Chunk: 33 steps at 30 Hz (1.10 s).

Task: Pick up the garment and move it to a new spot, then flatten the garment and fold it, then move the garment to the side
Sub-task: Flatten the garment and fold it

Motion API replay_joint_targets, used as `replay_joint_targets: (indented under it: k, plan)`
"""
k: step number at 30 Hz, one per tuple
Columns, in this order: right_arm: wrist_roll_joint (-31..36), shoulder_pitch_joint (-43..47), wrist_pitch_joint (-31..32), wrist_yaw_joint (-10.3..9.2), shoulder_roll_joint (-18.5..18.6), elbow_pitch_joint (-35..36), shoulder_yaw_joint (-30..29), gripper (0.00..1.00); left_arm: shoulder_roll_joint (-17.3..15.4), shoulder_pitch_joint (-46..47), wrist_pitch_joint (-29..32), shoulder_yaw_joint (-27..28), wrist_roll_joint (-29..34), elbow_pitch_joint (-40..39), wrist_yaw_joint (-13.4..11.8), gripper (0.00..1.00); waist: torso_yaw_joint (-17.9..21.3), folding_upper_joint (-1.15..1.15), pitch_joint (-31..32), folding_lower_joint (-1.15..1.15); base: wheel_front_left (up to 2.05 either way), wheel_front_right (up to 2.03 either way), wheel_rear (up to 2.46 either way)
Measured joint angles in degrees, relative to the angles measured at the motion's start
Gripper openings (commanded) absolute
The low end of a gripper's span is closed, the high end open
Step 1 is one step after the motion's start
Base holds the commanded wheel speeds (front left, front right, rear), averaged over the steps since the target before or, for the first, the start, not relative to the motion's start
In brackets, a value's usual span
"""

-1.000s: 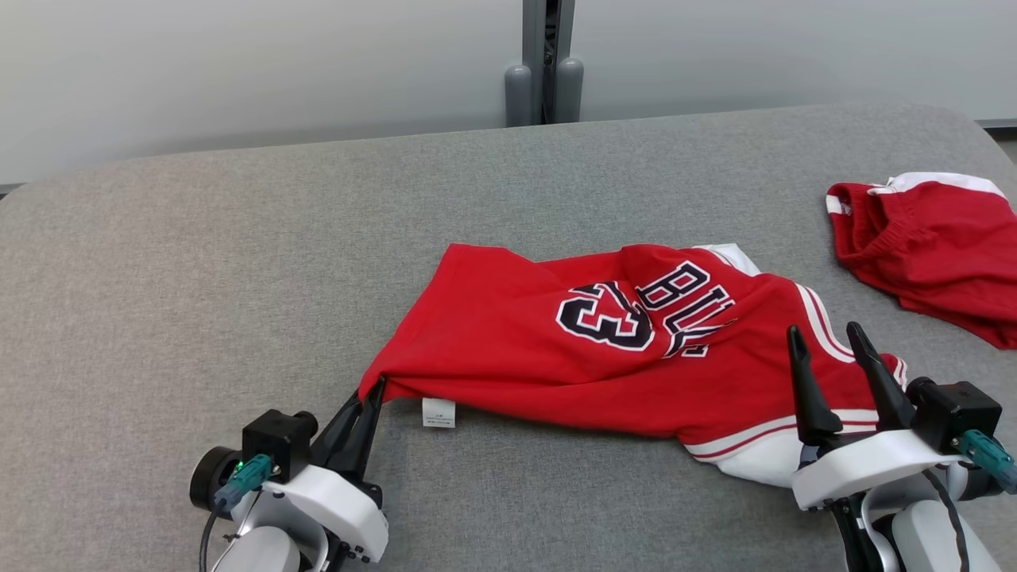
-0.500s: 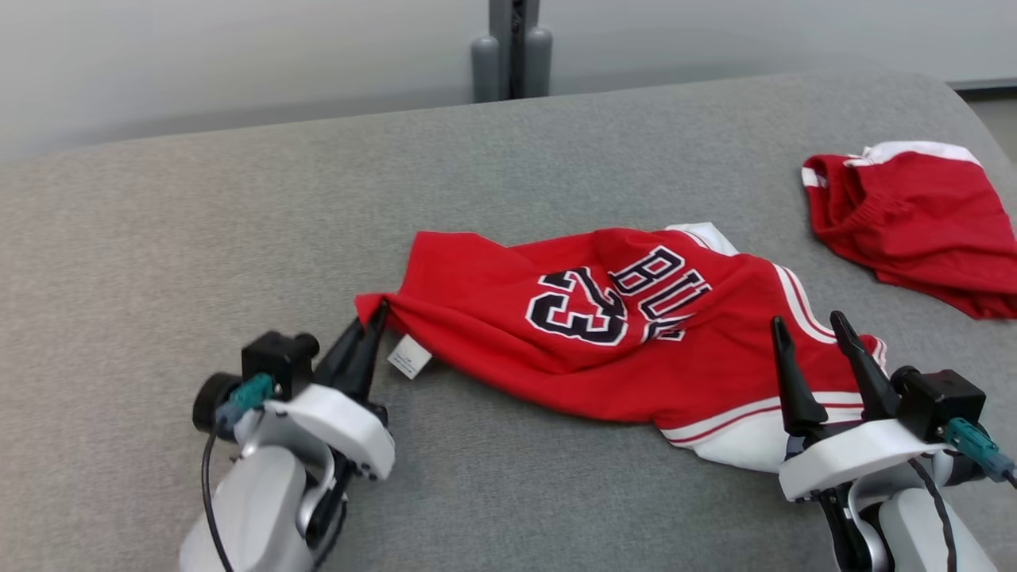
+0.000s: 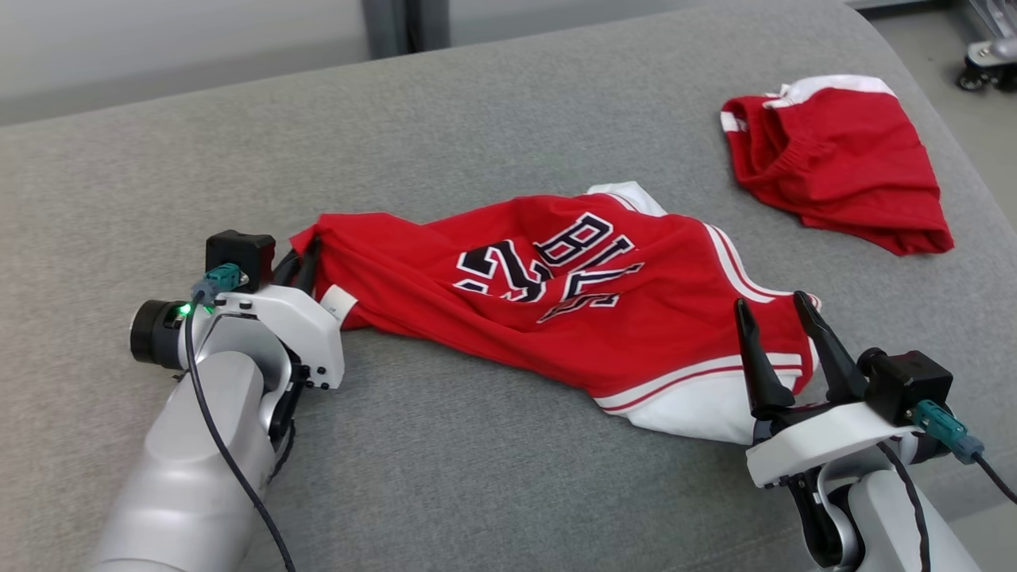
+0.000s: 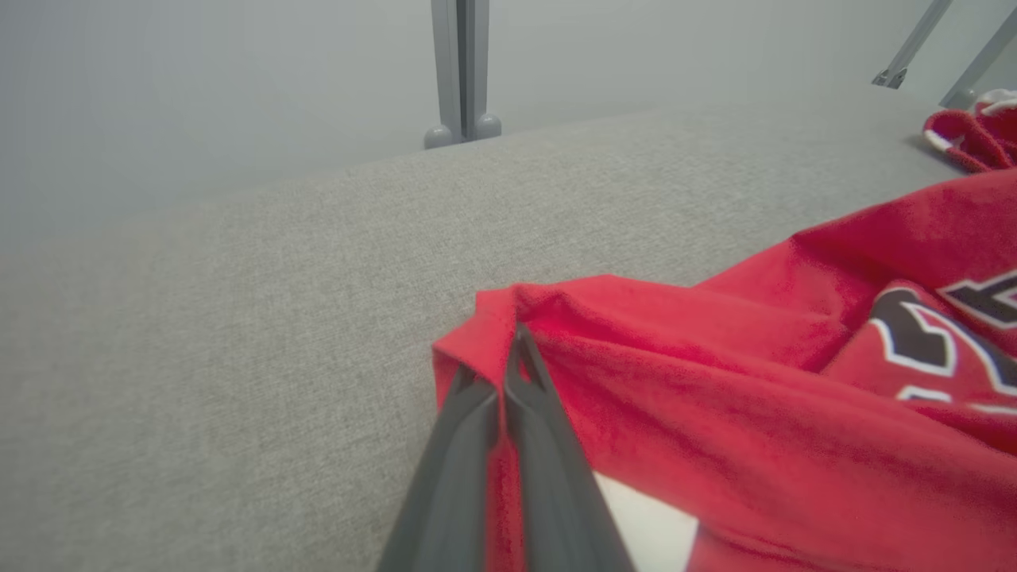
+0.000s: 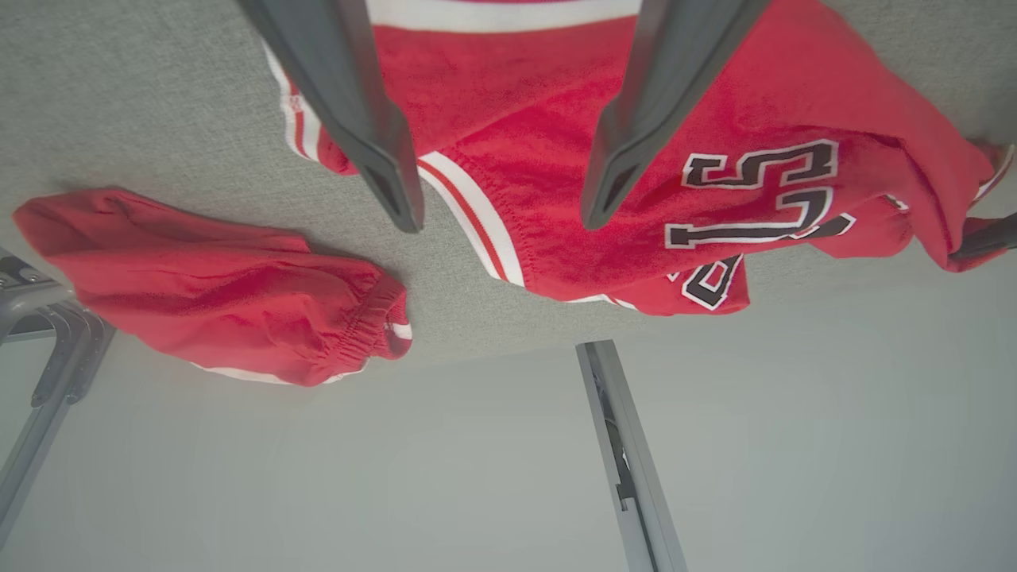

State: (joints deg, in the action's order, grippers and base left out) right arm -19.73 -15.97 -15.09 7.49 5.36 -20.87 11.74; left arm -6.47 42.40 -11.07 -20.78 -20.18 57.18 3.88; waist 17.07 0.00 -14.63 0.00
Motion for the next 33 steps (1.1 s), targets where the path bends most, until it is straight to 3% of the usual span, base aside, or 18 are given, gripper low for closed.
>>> replay_joint_targets:
  k: [4,5,6,13,19,24,33]
  plan:
    - [-0.5,-0.4,0.0,0.0,-0.2,0.0,0.3,1.0,-0.2,2.5,0.2,-0.7,0.9,5.5,-1.1,0.0,1.5,0.0,-1.4,0.0,0.0,0.0,0.0]
    - [-0.5,-0.5,0.0,0.0,-0.2,0.1,0.3,1.0,-0.3,2.9,0.2,-0.8,0.9,6.6,-1.5,0.6,1.8,0.0,-1.7,0.0,0.0,0.0,0.0]
    - [-0.5,-0.6,0.0,0.0,-0.3,0.1,0.3,1.0,-0.3,3.2,-0.1,-0.8,0.9,7.5,-2.0,1.0,2.0,0.0,-1.9,0.0,0.0,0.0,0.0]
    - [-0.5,-0.6,0.0,0.0,-0.4,0.1,0.0,1.0,0.1,4.4,-2.5,-0.7,0.6,11.0,-2.4,1.0,1.2,0.0,-2.0,0.0,0.0,0.0,0.0]
    - [0.0,-0.7,0.0,0.0,0.0,0.2,-0.5,1.0,0.4,4.2,-3.7,0.3,-0.5,9.3,-1.8,1.0,-0.9,0.0,-0.7,0.0,0.0,0.0,0.0]
    - [0.2,-0.5,0.0,0.0,0.6,1.0,-1.2,1.0,0.0,0.4,-4.0,3.6,-0.6,-2.4,-2.5,1.0,-3.0,0.0,1.0,0.0,0.0,0.0,0.0]
    - [1.2,1.3,-0.1,0.0,1.5,5.1,-2.1,1.0,0.1,-15.1,-4.1,10.7,3.8,-25.0,-3.5,1.0,-5.2,0.0,4.0,0.0,0.0,0.0,0.0]
